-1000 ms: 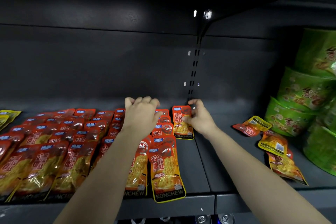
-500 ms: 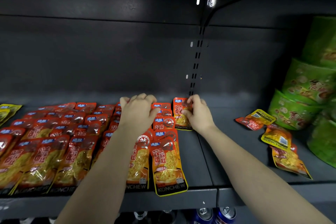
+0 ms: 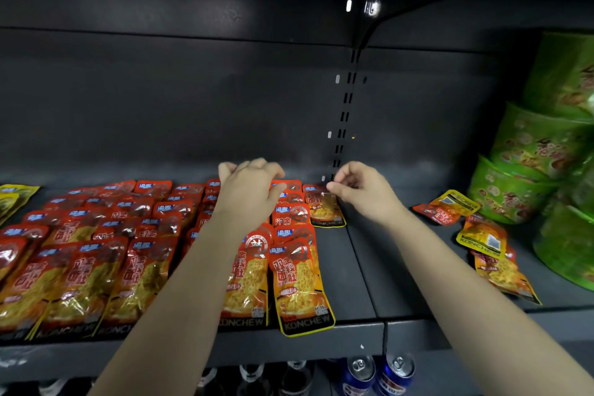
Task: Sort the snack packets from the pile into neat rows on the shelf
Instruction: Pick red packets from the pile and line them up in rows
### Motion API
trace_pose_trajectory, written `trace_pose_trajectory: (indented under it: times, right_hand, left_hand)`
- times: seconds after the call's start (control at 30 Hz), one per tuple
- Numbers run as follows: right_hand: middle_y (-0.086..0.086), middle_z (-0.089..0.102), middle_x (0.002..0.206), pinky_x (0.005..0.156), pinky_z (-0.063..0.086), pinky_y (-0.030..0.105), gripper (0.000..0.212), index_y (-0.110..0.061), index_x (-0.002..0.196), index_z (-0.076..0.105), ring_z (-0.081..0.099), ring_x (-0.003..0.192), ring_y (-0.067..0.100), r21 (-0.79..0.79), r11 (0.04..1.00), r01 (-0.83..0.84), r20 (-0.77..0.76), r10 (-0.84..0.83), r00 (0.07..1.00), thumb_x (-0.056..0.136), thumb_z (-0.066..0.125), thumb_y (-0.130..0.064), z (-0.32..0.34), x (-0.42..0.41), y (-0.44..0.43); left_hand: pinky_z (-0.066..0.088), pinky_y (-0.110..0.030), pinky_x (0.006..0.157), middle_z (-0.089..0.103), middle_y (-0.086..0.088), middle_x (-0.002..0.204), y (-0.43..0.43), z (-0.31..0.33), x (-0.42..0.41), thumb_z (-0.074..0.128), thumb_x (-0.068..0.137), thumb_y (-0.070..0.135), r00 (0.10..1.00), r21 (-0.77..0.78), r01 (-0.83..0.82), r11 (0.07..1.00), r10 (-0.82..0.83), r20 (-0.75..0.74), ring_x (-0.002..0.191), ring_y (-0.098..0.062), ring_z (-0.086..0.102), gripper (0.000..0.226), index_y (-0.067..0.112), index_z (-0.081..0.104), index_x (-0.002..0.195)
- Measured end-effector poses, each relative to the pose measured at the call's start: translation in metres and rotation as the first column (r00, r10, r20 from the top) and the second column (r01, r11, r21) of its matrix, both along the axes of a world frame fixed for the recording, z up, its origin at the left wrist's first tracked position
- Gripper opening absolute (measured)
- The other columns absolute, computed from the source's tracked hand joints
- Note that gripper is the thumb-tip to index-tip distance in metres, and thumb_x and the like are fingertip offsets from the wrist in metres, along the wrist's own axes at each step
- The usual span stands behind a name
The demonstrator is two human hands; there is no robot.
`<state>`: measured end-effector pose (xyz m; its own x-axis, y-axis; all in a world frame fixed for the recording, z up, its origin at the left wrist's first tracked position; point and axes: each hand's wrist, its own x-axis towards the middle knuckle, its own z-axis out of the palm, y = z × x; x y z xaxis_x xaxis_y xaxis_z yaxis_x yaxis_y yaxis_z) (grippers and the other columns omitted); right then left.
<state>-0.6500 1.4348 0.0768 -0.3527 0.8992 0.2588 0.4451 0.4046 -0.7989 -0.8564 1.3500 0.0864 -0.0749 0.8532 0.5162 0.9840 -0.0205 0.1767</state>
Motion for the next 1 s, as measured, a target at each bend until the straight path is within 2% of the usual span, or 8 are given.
trace_pose_trajectory:
  times: [0.13, 0.3, 0.37, 0.5, 0.7, 0.77, 0.93, 1.0]
  right_hand:
    - [-0.002, 0.059, 0.070, 0.059, 0.044, 0.024, 0.025, -0.017, 0.083, 0.059, 0.055, 0.061, 0.013, -0.127, 0.940, -0.317, 0.016, 0.321, 0.947, 0.074, 0.082, -0.017, 0.011, 0.002, -0.023]
    - [-0.003, 0.062, 0.074, 0.064, 0.046, 0.027, 0.030, -0.022, 0.082, 0.060, 0.057, 0.067, 0.011, -0.204, 0.893, -0.400, 0.057, 0.419, 0.906, 0.068, 0.086, -0.021, 0.002, 0.001, -0.053]
    - [-0.003, 0.062, 0.079, 0.063, 0.046, 0.028, 0.036, -0.025, 0.085, 0.059, 0.055, 0.066, 0.009, -0.218, 0.886, -0.409, 0.090, 0.436, 0.895, 0.064, 0.088, -0.029, -0.004, 0.000, -0.063]
    - [-0.002, 0.057, 0.095, 0.057, 0.039, 0.016, 0.055, -0.025, 0.101, 0.052, 0.049, 0.057, -0.007, -0.226, 0.899, -0.374, 0.141, 0.410, 0.901, 0.061, 0.090, -0.028, -0.010, -0.003, -0.078]
    - [-0.006, 0.052, 0.105, 0.059, 0.035, 0.009, 0.072, -0.030, 0.111, 0.045, 0.047, 0.064, -0.016, -0.182, 0.913, -0.366, 0.196, 0.399, 0.896, 0.056, 0.092, -0.030, -0.014, -0.007, -0.088]
    - [-0.006, 0.053, 0.104, 0.060, 0.035, 0.010, 0.074, -0.029, 0.112, 0.045, 0.047, 0.065, -0.015, -0.168, 0.918, -0.360, 0.194, 0.389, 0.901, 0.055, 0.093, -0.027, -0.014, -0.007, -0.090]
    - [-0.002, 0.054, 0.098, 0.062, 0.043, 0.028, 0.074, -0.032, 0.111, 0.044, 0.043, 0.062, 0.003, -0.151, 0.920, -0.363, 0.161, 0.385, 0.909, 0.056, 0.093, -0.024, -0.014, -0.008, -0.095]
    - [0.002, 0.054, 0.096, 0.060, 0.043, 0.029, 0.072, -0.030, 0.111, 0.044, 0.043, 0.061, 0.008, -0.134, 0.925, -0.356, 0.150, 0.374, 0.915, 0.057, 0.092, -0.023, -0.015, -0.009, -0.098]
  left_hand:
    - [0.024, -0.035, 0.095, 0.060, 0.013, 0.097, -0.004, 0.008, -0.001, 0.051, 0.095, 0.041, 0.993, -0.008, 0.119, 0.993, -0.119, 0.019, 0.098, -0.008, 0.056, 0.017, 0.032, 0.062, 0.103]
    - [0.024, -0.034, 0.093, 0.057, 0.018, 0.093, -0.012, 0.011, -0.004, 0.056, 0.092, 0.042, 0.976, -0.091, 0.217, 0.972, -0.218, 0.000, 0.097, -0.004, 0.055, 0.015, 0.033, 0.065, 0.100]
    - [0.022, -0.032, 0.090, 0.056, 0.019, 0.093, -0.015, 0.010, -0.004, 0.057, 0.091, 0.045, 0.964, -0.126, 0.261, 0.957, -0.264, -0.010, 0.100, -0.003, 0.053, 0.017, 0.034, 0.067, 0.098]
    - [0.021, -0.032, 0.088, 0.065, 0.020, 0.096, -0.019, 0.006, -0.003, 0.059, 0.090, 0.047, 0.946, -0.206, 0.314, 0.927, -0.324, -0.018, 0.100, -0.002, 0.052, 0.020, 0.034, 0.074, 0.093]
    - [0.015, -0.028, 0.083, 0.071, 0.014, 0.087, -0.017, -0.002, 0.002, 0.055, 0.092, 0.045, 0.944, -0.229, 0.309, 0.923, -0.327, -0.044, 0.092, -0.007, 0.056, 0.024, 0.032, 0.074, 0.084]
    - [0.016, -0.029, 0.084, 0.070, 0.012, 0.083, -0.018, -0.004, 0.004, 0.055, 0.093, 0.043, 0.946, -0.228, 0.297, 0.927, -0.319, -0.063, 0.089, -0.009, 0.057, 0.026, 0.029, 0.072, 0.080]
    - [0.020, -0.032, 0.081, 0.067, 0.005, 0.076, -0.019, -0.007, 0.005, 0.055, 0.092, 0.039, 0.947, -0.238, 0.278, 0.931, -0.307, -0.094, 0.083, -0.012, 0.057, 0.025, 0.025, 0.071, 0.080]
    - [0.022, -0.033, 0.082, 0.066, 0.003, 0.073, -0.019, -0.008, 0.005, 0.054, 0.093, 0.037, 0.948, -0.228, 0.275, 0.934, -0.303, -0.097, 0.080, -0.013, 0.057, 0.027, 0.023, 0.068, 0.075]
